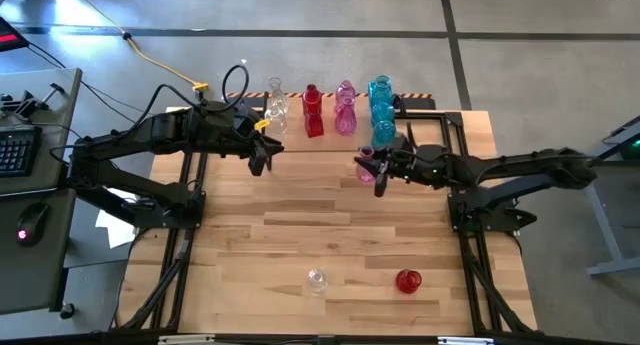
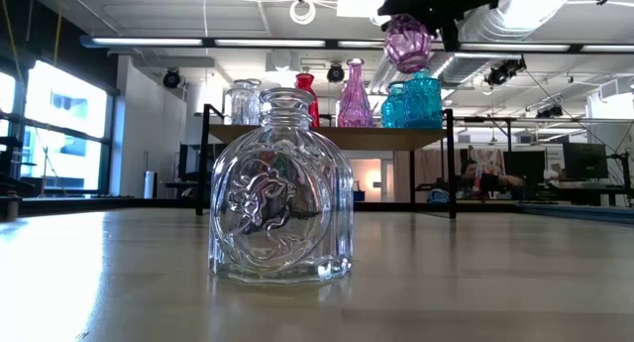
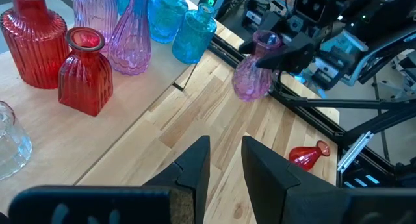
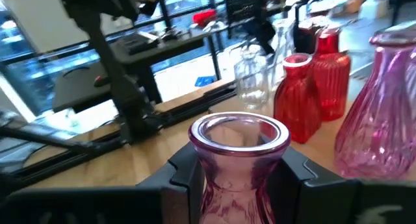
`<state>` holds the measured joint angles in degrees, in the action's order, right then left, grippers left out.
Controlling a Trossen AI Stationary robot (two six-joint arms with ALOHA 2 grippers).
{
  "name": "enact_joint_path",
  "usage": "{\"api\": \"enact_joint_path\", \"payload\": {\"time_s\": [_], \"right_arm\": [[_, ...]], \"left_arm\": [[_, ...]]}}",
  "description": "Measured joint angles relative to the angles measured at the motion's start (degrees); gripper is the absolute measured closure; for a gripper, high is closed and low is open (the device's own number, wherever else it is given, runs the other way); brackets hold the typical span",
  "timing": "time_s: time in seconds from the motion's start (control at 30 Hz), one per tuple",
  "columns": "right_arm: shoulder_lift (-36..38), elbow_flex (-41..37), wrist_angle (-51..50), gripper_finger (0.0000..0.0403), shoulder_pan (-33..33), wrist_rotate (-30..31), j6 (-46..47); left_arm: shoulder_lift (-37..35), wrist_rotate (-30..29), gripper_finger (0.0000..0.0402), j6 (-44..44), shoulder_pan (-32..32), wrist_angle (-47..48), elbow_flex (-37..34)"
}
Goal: Sort vases onto shelf
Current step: Put the pink vase on the shelf aligned with the other pink vases
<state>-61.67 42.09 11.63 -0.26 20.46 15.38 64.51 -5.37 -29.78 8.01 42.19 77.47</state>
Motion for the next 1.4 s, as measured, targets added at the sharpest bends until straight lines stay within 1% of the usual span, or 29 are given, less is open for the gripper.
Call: {"api": "enact_joint_path", "payload": {"time_s": [0.2,0.37,0.43,0.53,0.63,0.73,1.03,1.27,1.4], "right_arm": [[-5.1,0.0,7.2,0.0304,1.6,6.9,-3.4],[-9.1,0.0,12.2,0.0304,1.9,10.2,-4.1],[-10.5,0.0,14.0,0.0304,1.9,12.4,-4.2],[-12.5,0.1,17.9,0.0304,1.9,15.5,-6.0],[-14.9,0.1,20.9,0.0304,1.9,16.9,-8.4],[-17.3,0.8,22.2,0.0304,1.9,17.3,-9.5],[-23.8,5.3,22.1,0.0304,1.9,24.2,-9.5],[-25.1,6.0,22.5,0.0304,1.9,31.6,-8.5],[-25.1,6.0,23.1,0.0304,1.8,34.1,-7.5]], "left_arm": [[0.0,0.0,0.0321,0.1,0.0,0.0,0.0],[0.0,0.1,0.0321,1.4,0.0,0.0,0.0],[0.0,0.1,0.0321,1.5,0.0,0.0,0.0],[0.0,0.1,0.0321,1.5,0.0,0.0,0.0],[0.0,0.1,0.0321,1.5,0.0,0.0,0.0],[0.0,0.1,0.0321,1.5,0.0,0.0,0.0],[0.0,0.1,0.0321,1.5,0.0,0.0,0.0],[0.0,0.2,0.0321,2.3,0.0,0.1,0.0],[0.0,0.2,0.0321,3.5,0.0,0.2,0.0]]}}
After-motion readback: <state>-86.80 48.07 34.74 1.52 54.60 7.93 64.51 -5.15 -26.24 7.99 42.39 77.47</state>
